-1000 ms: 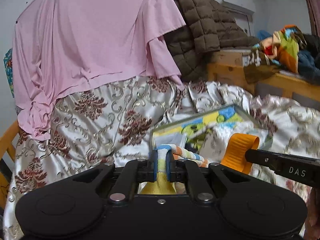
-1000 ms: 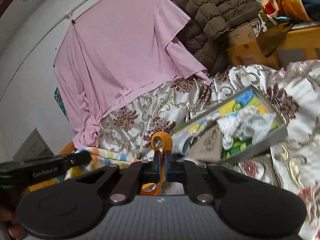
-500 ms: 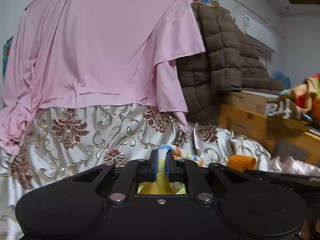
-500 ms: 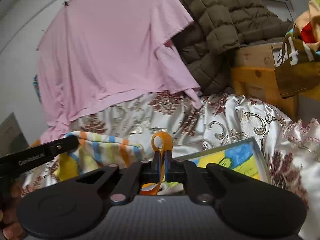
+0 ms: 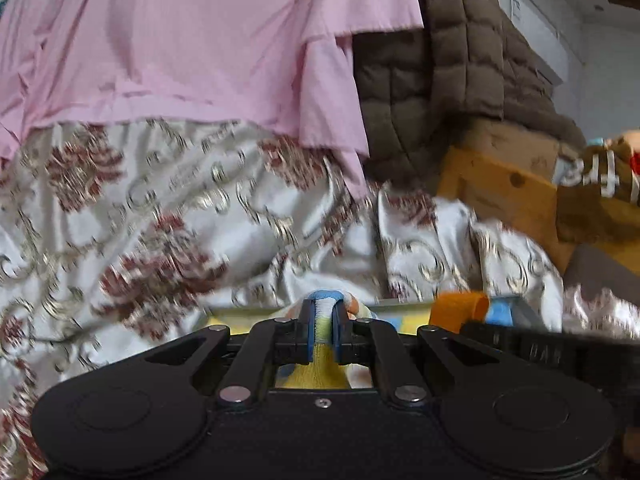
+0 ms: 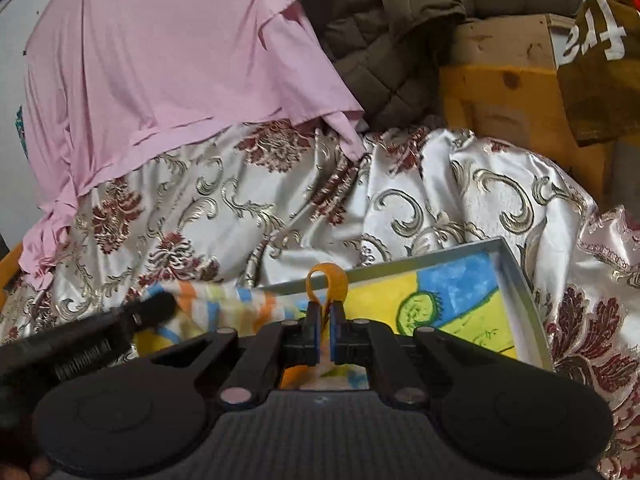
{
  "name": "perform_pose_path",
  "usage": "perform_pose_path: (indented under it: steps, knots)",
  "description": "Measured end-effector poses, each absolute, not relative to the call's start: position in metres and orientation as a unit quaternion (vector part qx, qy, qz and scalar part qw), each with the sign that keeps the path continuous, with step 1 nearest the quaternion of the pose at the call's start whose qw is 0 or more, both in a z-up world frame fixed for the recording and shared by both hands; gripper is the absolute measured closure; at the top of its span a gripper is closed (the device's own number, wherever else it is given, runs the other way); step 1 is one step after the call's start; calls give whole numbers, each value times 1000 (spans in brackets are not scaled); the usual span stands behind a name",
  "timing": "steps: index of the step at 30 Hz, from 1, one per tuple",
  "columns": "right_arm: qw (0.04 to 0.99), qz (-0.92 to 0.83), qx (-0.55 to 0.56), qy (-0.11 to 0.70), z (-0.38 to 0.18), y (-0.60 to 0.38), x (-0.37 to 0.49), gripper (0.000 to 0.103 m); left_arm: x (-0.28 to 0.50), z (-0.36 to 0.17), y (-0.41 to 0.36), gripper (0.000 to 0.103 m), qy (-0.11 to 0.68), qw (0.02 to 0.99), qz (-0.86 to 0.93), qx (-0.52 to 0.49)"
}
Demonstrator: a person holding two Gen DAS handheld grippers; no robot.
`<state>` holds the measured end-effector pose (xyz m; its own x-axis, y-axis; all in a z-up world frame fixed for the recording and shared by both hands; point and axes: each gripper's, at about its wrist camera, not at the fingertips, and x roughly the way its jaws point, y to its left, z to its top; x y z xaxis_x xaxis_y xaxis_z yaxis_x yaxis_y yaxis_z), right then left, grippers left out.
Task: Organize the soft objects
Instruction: 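Carry the striped sock and orange clip with both tools over the tray, then open both tools to drop the sock and clip into the tray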
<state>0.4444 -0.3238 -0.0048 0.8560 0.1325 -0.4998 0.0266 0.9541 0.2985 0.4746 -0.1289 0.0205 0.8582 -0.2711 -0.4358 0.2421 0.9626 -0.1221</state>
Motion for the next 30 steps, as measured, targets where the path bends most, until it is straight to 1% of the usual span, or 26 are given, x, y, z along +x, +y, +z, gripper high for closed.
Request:
perform_pose_path:
  steps: [4,7,8,10,14,15,16,18,22,25,26,27,28,29,30]
  knots:
    - [949,25,148,276,-8,-326,445,95,474,6,-133,94,248,958,-140,-22]
    - [949,24,140,280,-9,-324,443,90,472,1,-133,94,259,955,-145,-26]
    - [950,24,138,280,-10,-323,442,86,471,-1,-132,93,262,954,-146,-26]
    - [950,24,136,282,-10,-324,439,84,468,-1,-133,91,265,953,-147,-25]
    - [951,25,128,282,-9,-323,432,77,463,-1,-131,85,270,951,-144,-29]
    - [951,26,124,281,-8,-322,430,73,461,-1,-131,85,272,951,-142,-32]
    - [952,25,119,279,-7,-322,427,71,459,-1,-130,85,274,951,-141,-36]
    - [954,24,114,277,-5,-321,422,68,456,-1,-129,80,275,950,-138,-40]
    - [956,20,104,274,3,-323,409,65,447,4,-127,73,272,952,-134,-46]
    - [958,18,102,269,10,-327,397,57,438,11,-123,67,269,953,-131,-49]
    - [958,18,101,269,13,-328,391,53,434,14,-122,63,268,953,-131,-50]
    - [958,17,100,268,16,-329,387,46,430,16,-121,57,266,954,-131,-51]
    - [958,14,99,268,18,-329,381,41,425,19,-120,53,264,954,-131,-52]
    - [959,11,96,267,21,-329,374,32,419,22,-118,46,262,955,-133,-50]
    - [959,8,91,268,24,-328,368,28,413,24,-117,41,260,955,-136,-49]
